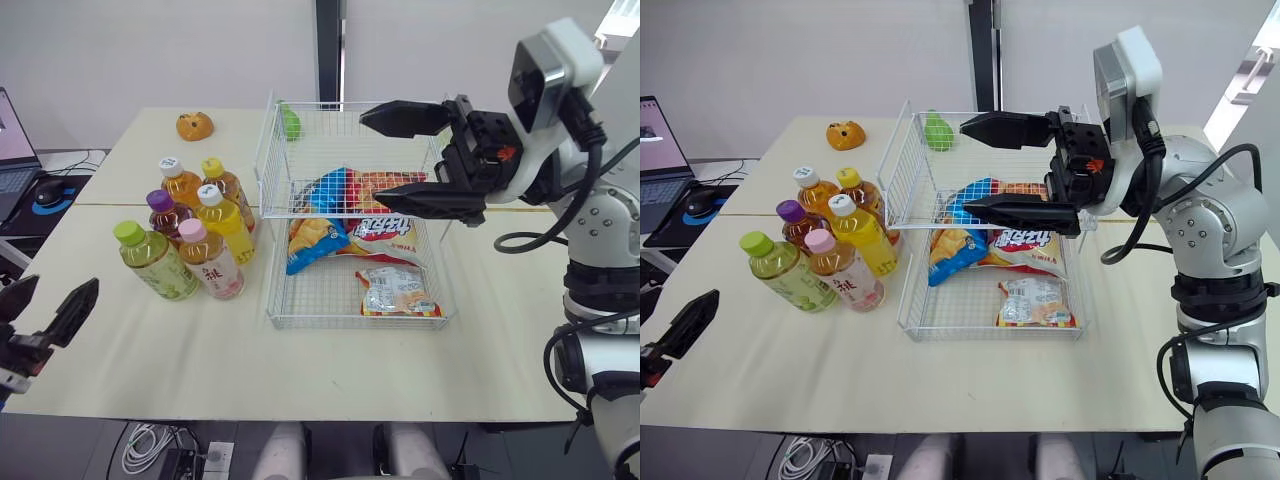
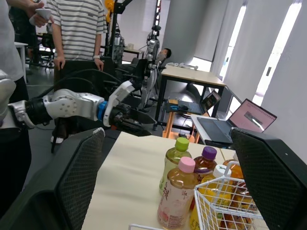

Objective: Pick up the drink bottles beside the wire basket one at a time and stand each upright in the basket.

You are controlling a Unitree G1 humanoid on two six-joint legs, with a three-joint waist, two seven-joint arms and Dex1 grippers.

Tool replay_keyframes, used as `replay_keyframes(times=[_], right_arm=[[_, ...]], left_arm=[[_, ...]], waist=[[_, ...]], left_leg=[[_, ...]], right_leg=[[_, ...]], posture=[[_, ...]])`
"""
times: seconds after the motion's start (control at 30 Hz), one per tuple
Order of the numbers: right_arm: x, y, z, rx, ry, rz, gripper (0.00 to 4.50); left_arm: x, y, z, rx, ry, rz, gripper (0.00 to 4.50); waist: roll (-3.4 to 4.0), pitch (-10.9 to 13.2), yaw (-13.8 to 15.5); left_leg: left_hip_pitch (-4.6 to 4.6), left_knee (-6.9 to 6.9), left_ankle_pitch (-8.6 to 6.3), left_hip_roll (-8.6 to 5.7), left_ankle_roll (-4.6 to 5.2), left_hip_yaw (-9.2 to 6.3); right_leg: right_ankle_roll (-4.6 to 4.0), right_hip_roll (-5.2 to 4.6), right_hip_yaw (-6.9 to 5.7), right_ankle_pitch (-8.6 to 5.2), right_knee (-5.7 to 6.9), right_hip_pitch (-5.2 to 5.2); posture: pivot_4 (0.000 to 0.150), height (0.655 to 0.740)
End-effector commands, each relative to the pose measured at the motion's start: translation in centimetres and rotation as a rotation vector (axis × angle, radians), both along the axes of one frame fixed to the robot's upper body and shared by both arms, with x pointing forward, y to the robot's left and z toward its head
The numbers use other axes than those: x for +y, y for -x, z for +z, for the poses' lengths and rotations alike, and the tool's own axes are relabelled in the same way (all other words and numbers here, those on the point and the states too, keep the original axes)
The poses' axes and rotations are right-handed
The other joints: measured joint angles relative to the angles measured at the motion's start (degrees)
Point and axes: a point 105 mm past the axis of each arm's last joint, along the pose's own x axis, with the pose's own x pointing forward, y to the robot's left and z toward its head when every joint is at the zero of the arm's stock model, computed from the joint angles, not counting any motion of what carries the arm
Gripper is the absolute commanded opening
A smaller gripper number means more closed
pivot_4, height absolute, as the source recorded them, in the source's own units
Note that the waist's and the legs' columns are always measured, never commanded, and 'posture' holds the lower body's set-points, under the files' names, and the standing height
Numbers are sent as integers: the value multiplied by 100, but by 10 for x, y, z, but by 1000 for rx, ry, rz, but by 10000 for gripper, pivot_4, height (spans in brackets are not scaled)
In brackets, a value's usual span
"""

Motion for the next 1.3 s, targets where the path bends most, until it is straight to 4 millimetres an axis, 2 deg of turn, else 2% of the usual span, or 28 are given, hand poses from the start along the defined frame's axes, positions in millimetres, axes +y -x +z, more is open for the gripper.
replay_keyframes(times=[0.03, 0.23, 0.47, 1.13, 1.23, 1.3], right_arm=[[-2, 3, 12, -61, -12, -7, 45000], [-2, 4, 11, -64, -10, -26, 45000], [-5, 7, 12, -68, -7, -58, 45000], [-9, 8, 13, -56, 1, -99, 45000], [-9, 9, 13, -56, 0, -101, 45000], [-9, 9, 14, -57, -2, -101, 45000]], left_arm=[[-4, -17, 12, -32, -47, -30, 44884], [-12, -42, 15, -25, -56, -88, 44884], [-11, -59, 12, -12, -64, -105, 44884], [-16, -79, 13, -29, -75, -158, 44884], [-16, -79, 11, -18, -77, -160, 39165], [-15, -79, 9, -8, -81, -157, 33003]], waist=[[0, 0, -5], [0, 1, -40], [1, 1, -32], [0, 2, -36], [0, 3, -37], [0, 3, -37]], left_leg=[[0, 1, 0, 0, 0, 0], [-2, -3, -3, 0, -2, 5], [-2, -3, -4, 2, -3, 5], [-4, -3, -4, 2, -3, 4], [-4, -4, -4, 2, -3, 4], [-4, -4, -4, 2, -3, 4]], right_leg=[[0, 1, 0, 0, 0, 1], [2, 1, 5, 1, -6, -3], [2, 3, 5, 1, -5, -4], [3, 0, 5, 1, -6, -5], [3, 0, 5, 1, -6, -6], [3, 0, 4, 1, -6, -6]], posture=[[1500, 7400], [1500, 7400], [1500, 7400], [1500, 7400], [1500, 7400], [1500, 7400]])
